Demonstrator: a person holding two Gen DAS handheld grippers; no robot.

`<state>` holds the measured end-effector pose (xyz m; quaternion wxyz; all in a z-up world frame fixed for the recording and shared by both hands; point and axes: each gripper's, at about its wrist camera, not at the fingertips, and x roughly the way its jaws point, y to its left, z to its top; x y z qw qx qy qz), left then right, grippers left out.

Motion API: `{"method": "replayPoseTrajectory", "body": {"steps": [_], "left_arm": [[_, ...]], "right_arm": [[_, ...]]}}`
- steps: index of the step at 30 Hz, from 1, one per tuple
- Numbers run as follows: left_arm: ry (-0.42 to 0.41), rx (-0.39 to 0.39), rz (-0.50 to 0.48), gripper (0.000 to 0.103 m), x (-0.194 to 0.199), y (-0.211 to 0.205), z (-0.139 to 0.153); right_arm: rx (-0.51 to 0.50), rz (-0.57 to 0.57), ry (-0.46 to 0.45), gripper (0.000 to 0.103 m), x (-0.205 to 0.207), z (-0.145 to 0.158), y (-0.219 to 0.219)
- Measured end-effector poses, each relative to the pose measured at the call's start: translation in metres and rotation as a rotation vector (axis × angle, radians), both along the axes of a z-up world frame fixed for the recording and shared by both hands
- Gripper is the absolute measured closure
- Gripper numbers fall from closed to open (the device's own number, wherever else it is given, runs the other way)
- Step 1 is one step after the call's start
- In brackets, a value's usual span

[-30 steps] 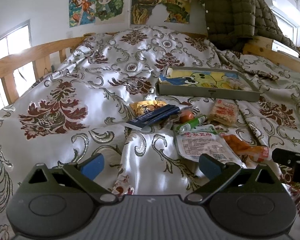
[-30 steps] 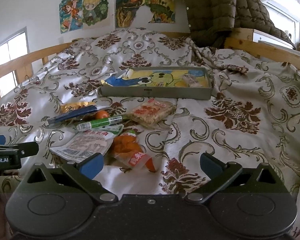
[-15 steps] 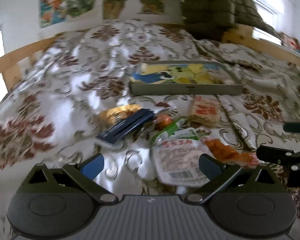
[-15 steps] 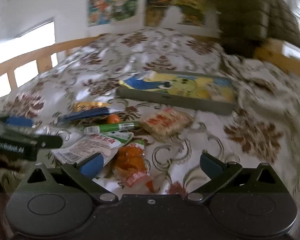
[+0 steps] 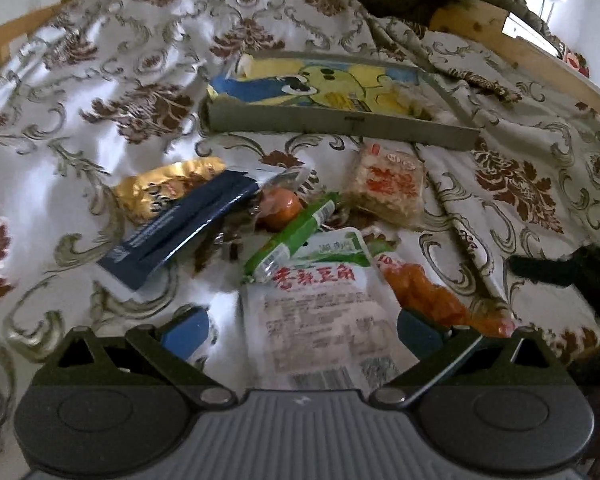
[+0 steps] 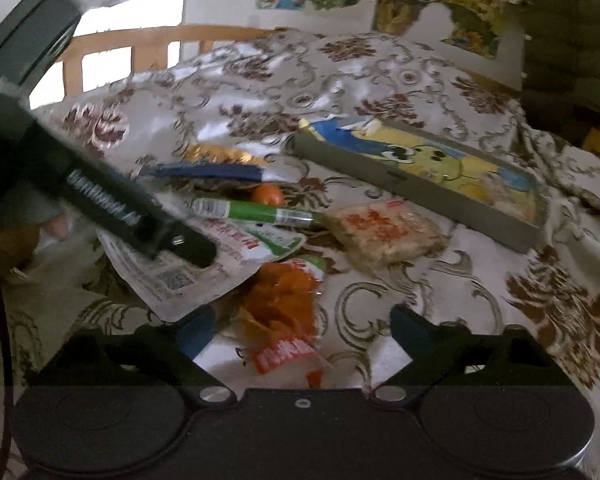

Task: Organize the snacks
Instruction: 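Lower the right tool onto the orange spicy snack bag and close it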

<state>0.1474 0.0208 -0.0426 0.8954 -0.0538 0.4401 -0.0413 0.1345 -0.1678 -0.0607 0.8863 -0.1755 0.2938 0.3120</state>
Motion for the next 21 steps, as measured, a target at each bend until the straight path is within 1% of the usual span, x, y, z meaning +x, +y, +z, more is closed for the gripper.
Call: {"method": "replayPoseTrajectory", "body": {"steps": [3, 7, 11, 13, 17, 18, 20, 21], "left_arm": [[0.035, -0.008, -0.012, 0.001, 0.011, 0.001, -0.005], [0.049, -0.046, -0.012, 0.001, 0.014, 0.006, -0.008], [0.053, -0.050, -0.026, 0.001, 0.017, 0.005, -0.009], [0.056, -0.048, -0.033, 0.001, 0.019, 0.002, -0.009], [0.059, -0.031, -0.049, 0.001, 0.020, -0.004, -0.011], [0.058, -0.026, -0.053, 0.001, 0.020, -0.006, -0.012], [0.060, -0.015, -0.063, 0.001, 0.021, -0.010, -0.013], [0.065, -0.005, -0.064, 0.001, 0.022, -0.012, -0.014]], "right_arm": [[-0.020, 0.013, 0.005, 0.023, 0.008, -0.006, 0.009], [-0.015, 0.024, 0.041, 0.031, 0.016, -0.013, 0.012], [-0.021, 0.045, 0.048, 0.048, 0.014, -0.014, 0.013], [-0.037, 0.041, 0.039, 0.050, 0.012, -0.012, 0.013], [-0.096, 0.007, 0.010, 0.054, 0.007, -0.009, 0.005], [-0.118, -0.017, 0.001, 0.061, 0.007, -0.009, 0.003], [-0.159, -0.067, -0.008, 0.070, 0.010, -0.011, -0.005], [-0.142, -0.075, 0.003, 0.069, 0.013, -0.011, -0.010]]}}
